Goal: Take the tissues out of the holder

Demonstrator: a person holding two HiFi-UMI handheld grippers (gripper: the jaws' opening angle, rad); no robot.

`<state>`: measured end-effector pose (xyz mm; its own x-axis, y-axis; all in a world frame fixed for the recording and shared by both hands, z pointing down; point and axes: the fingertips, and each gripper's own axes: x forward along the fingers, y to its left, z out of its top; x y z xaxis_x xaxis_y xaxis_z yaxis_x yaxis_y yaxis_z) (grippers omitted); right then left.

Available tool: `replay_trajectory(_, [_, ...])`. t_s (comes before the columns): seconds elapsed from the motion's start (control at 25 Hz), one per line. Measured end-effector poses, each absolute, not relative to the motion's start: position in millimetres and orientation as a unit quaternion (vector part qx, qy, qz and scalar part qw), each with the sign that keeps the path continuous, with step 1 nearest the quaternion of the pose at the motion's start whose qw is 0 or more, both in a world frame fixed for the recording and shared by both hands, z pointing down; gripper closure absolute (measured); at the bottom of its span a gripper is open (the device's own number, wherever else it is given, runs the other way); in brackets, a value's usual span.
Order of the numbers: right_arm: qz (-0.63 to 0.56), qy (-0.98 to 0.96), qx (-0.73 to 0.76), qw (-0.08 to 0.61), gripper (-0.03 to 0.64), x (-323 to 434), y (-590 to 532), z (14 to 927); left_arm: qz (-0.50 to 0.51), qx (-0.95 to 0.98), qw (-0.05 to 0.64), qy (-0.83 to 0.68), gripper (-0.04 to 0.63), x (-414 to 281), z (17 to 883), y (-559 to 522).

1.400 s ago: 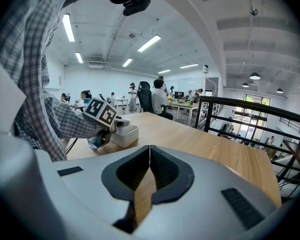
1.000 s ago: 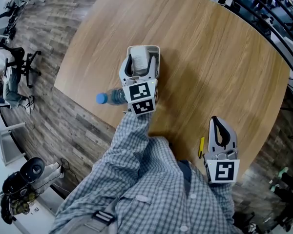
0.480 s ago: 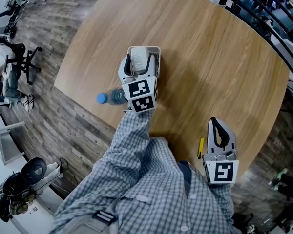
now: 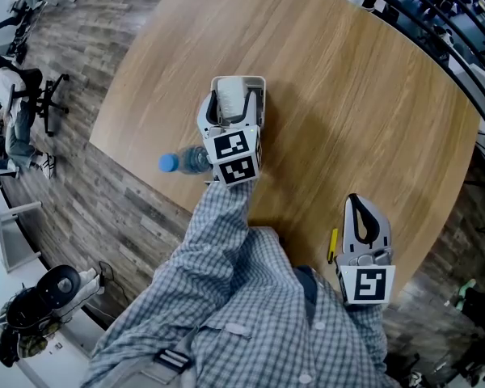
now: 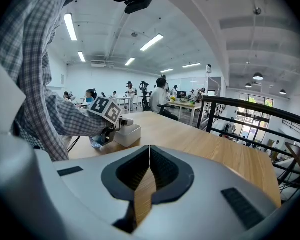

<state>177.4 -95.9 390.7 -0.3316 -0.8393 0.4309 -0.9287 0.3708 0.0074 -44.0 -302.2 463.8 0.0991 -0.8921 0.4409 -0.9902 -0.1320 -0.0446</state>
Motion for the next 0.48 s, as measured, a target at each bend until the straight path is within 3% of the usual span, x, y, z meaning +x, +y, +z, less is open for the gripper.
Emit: replay_trajectory(0.48, [0.118, -0.808, 0.547, 0.185, 0.603, 178, -96, 390, 0.227, 0.719, 0.165, -0.636, 0.296, -44, 474, -305])
